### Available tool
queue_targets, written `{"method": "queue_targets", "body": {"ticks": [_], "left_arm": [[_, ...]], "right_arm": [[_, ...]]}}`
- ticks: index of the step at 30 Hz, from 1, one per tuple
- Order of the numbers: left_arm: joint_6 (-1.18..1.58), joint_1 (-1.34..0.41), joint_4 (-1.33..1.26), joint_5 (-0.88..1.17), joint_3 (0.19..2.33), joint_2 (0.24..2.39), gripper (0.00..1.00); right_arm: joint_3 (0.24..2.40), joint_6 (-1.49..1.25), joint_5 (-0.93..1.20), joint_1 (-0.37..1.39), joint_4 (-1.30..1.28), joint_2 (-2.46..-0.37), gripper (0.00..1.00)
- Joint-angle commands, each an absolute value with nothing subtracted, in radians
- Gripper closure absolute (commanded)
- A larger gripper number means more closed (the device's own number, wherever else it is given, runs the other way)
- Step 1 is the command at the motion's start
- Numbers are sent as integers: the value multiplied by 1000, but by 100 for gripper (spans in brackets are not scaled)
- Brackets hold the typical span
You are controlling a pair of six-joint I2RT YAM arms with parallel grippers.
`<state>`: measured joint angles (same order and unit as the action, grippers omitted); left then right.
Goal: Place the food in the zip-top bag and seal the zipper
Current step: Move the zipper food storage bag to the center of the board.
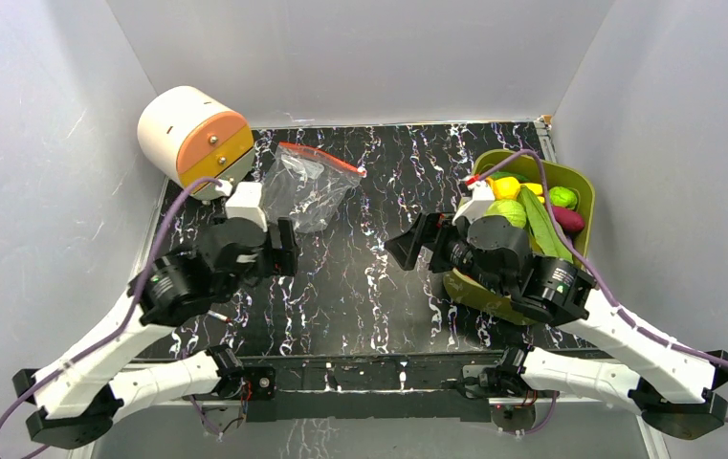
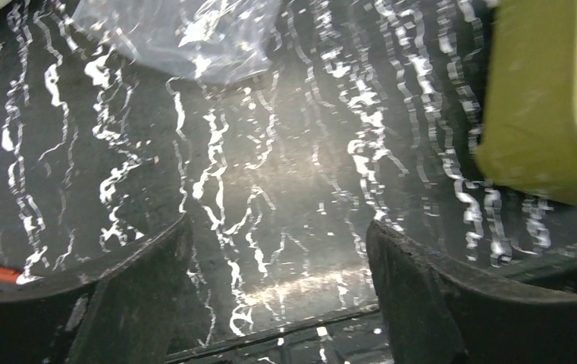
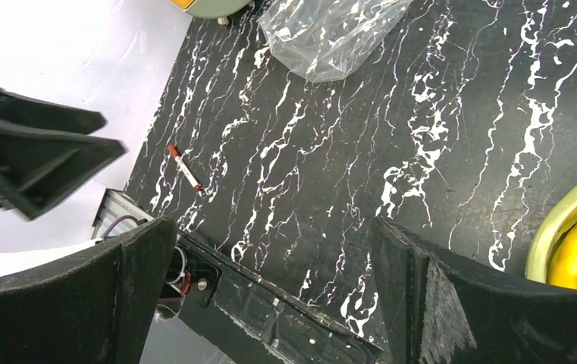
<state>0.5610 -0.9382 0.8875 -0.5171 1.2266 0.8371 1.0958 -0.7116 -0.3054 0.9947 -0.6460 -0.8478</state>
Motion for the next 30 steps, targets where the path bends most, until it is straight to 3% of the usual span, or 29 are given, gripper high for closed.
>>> {"method": "queue_targets", "body": {"ticks": [1, 6, 13, 17, 20, 24, 30], "left_arm": [[628, -941, 935, -659, 1179, 882, 23], [691, -941, 901, -718, 1114, 896, 35], [748, -926, 900, -741, 1116, 1006, 35], [678, -842, 826, -605, 1135, 1088, 38], [572, -717, 763, -454, 1161, 1174, 21], [433, -683, 684, -448, 1210, 1338, 19], [267, -646, 575, -441, 1303, 1586, 33]], "right_arm": [[1085, -704, -291, 1000, -563, -812, 2], [1061, -704, -298, 1000, -561, -774, 2], [1055, -710, -307, 999, -596, -782, 2], [1071, -719, -346, 1000, -646, -802, 2], [1075, -744, -366, 1000, -672, -808, 2], [1064, -755, -341, 999, -660, -800, 3], [1060, -768, -326, 1000, -652, -784, 3]]}}
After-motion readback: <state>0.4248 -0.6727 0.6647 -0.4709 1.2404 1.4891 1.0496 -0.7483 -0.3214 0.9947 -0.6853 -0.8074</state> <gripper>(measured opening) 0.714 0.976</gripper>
